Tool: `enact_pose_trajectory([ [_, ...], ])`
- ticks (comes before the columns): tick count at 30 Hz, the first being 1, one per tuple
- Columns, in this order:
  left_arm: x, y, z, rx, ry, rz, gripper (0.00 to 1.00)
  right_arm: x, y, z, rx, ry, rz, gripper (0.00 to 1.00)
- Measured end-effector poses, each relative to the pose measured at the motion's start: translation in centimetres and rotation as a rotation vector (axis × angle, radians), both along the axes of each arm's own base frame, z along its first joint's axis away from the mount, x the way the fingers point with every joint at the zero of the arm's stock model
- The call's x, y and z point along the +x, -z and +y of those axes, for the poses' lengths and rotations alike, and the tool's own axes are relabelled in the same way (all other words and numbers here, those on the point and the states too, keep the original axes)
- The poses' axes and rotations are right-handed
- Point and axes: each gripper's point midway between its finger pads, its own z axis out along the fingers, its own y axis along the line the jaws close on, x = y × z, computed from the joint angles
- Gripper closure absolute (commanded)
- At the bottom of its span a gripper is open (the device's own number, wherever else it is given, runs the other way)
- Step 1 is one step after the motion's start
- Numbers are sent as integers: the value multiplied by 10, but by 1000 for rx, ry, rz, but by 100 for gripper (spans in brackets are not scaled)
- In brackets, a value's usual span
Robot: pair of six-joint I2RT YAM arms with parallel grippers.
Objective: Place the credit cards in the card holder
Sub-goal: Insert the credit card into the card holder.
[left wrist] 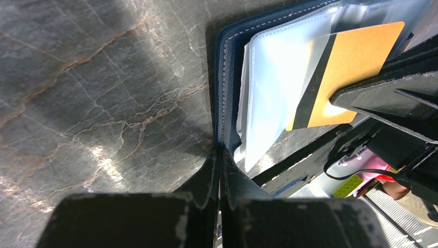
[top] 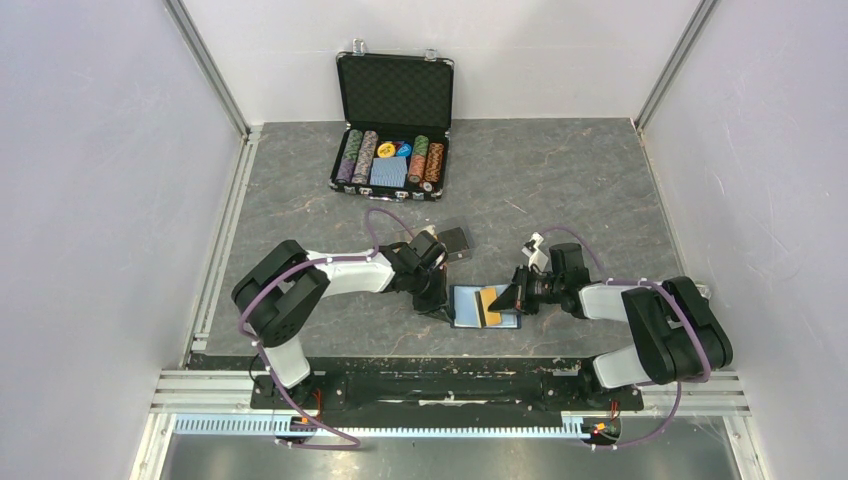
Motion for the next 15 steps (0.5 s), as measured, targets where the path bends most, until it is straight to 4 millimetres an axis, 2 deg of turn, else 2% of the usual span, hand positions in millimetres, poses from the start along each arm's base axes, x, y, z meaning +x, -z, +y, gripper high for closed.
enact_pose_trajectory([
  [9, 0, 0, -1, 5, 3, 9, 98, 5, 0, 1, 4, 20, 7, 100],
  [15, -3, 0, -9, -14, 24, 8, 98, 16, -3, 0, -24, 27, -11, 100],
])
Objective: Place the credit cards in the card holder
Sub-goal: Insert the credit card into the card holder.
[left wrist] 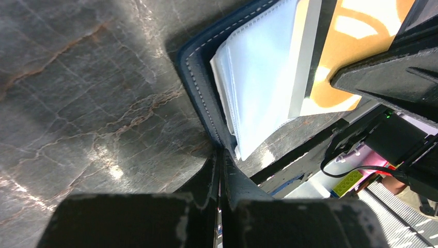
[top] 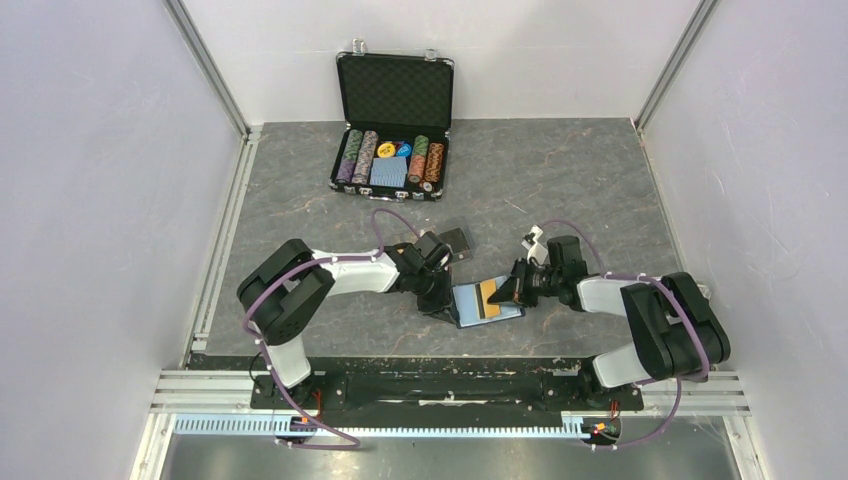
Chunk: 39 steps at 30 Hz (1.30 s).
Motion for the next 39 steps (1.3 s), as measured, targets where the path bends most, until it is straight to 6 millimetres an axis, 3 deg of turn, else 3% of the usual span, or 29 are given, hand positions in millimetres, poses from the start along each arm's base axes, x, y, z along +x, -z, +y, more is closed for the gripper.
enact_pose_trajectory([
  [11, 0, 0, -3, -5, 7, 5, 98, 4, 0, 2, 0, 15, -11, 100],
  [18, -1, 0, -3, -2, 14, 8, 98, -1, 2, 17, 11, -21, -21, 100],
  [25, -2, 0, -4, 1, 20, 18, 98, 3, 1, 24, -15, -47, -42, 93],
  [29, -2, 0, -4, 1, 21, 19, 98, 7, 1, 25, -72, -86, -57, 100],
  [39, -4, 0, -5, -3, 32, 22, 98, 3, -2, 22, -139, -155, -80, 100],
])
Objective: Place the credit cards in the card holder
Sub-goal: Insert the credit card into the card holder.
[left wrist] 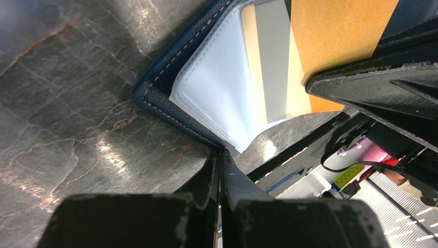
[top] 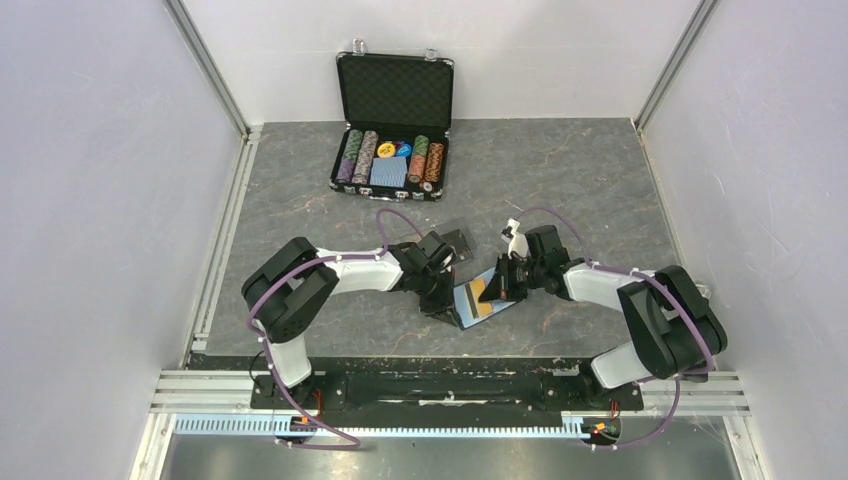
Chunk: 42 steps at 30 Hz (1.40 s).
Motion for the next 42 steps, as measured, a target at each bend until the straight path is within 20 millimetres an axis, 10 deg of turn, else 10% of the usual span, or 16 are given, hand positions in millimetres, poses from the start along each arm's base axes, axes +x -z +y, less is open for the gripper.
enact_pose_trajectory([
  [15, -5, 0, -3, 10, 27, 5, 98, -11, -3, -8, -24, -13, -7, 94],
  [20, -5, 0, -3, 10, 28, 4, 98, -18, -3, -14, -37, 6, -15, 73],
  [28, -3, -1, -3, 29, 36, -44, 98, -23, 0, -13, -6, 19, -7, 99],
  [42, 3, -2, 2, 77, 63, -162, 98, -22, -3, -10, 41, -7, -12, 100],
])
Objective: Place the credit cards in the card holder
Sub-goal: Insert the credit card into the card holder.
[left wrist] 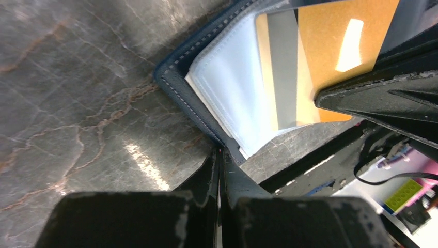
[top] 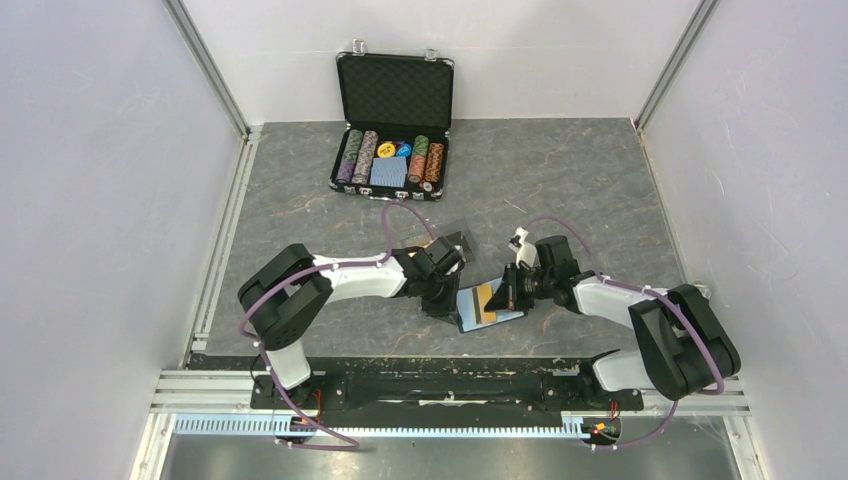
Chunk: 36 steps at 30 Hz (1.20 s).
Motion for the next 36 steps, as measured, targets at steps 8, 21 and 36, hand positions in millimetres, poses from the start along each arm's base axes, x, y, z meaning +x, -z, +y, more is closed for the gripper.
enact_pose_trajectory([
  [8, 7, -1, 4, 46, 23, -85, 98, -7, 2, -10, 15, -12, 47, 100],
  [21, 4, -1, 3, 111, 89, -111, 98, -24, 9, -4, 99, -36, 105, 94],
  [36, 3, -2, -1, 117, 107, -111, 98, -25, 8, 1, 68, -8, 113, 60],
])
